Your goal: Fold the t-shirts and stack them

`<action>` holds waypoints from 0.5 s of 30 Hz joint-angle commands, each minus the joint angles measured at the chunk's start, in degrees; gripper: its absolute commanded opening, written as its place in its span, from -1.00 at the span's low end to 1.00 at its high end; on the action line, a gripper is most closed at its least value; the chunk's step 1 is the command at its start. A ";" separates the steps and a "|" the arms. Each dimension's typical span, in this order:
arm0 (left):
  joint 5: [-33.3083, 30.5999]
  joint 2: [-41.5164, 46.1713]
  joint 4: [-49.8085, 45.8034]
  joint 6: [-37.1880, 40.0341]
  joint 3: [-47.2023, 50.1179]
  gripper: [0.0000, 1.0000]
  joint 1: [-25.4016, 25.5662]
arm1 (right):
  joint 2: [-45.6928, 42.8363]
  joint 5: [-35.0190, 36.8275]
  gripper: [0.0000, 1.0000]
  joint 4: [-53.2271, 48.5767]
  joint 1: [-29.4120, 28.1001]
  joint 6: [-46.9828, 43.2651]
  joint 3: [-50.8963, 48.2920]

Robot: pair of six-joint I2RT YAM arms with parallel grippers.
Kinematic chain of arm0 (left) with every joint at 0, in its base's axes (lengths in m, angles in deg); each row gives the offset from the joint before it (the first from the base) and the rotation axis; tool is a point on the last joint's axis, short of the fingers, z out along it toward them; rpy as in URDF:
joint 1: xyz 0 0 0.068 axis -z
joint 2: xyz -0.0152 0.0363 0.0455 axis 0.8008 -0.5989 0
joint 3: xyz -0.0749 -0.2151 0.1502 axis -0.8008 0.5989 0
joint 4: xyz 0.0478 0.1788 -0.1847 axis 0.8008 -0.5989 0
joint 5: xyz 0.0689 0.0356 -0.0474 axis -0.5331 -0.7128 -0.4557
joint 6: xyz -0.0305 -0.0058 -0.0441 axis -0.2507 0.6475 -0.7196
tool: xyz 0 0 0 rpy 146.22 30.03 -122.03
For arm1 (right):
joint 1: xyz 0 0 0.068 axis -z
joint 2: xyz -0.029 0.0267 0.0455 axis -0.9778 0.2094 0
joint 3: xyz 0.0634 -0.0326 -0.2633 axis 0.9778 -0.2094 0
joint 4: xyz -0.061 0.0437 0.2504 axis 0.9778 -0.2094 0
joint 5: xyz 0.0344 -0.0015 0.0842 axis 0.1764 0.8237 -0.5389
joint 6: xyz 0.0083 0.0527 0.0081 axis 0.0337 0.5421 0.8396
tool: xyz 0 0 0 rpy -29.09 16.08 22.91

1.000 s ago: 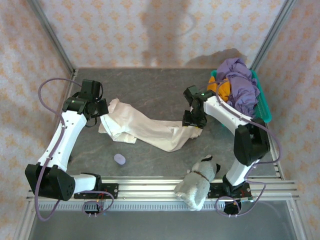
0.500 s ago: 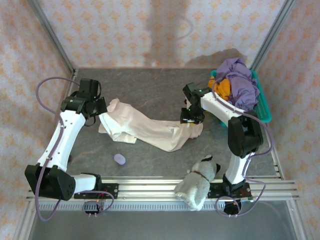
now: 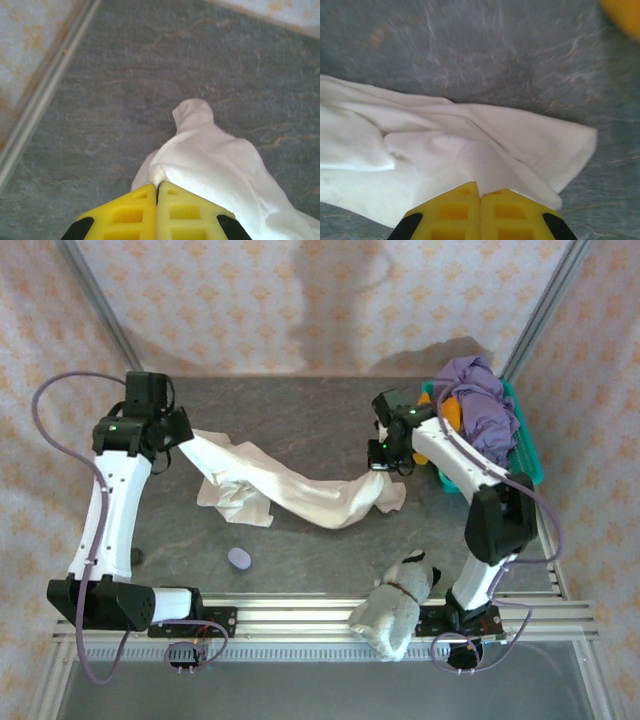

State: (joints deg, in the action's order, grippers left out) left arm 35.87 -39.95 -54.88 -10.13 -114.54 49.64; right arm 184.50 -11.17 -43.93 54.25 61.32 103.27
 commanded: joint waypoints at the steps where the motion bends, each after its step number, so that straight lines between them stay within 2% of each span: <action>1: -0.69 0.49 -3.37 1.69 -6.62 -1.00 -3.46 | -7.82 6.83 -1.00 -3.54 1.24 0.81 4.83; 4: 0.19 0.97 -3.72 0.98 -10.52 -1.00 -5.80 | -12.70 9.32 -1.00 -3.95 1.73 2.06 6.85; 8: 0.96 2.74 -2.88 -0.28 -11.84 -1.00 -6.13 | -19.06 10.06 -1.00 -4.69 1.77 3.91 6.89; 11: 0.92 4.78 -3.24 -0.77 -10.57 -1.00 -6.13 | -22.95 7.06 -1.00 -7.08 1.78 5.69 3.82; 15: 0.83 8.43 -3.47 -0.51 -6.16 -1.00 -6.18 | -27.11 -1.59 -1.00 -8.94 1.76 7.89 -4.01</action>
State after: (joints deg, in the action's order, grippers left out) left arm 36.72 -34.15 -56.91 -10.06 -123.00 43.71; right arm 158.40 -7.41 -48.19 55.85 66.46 104.16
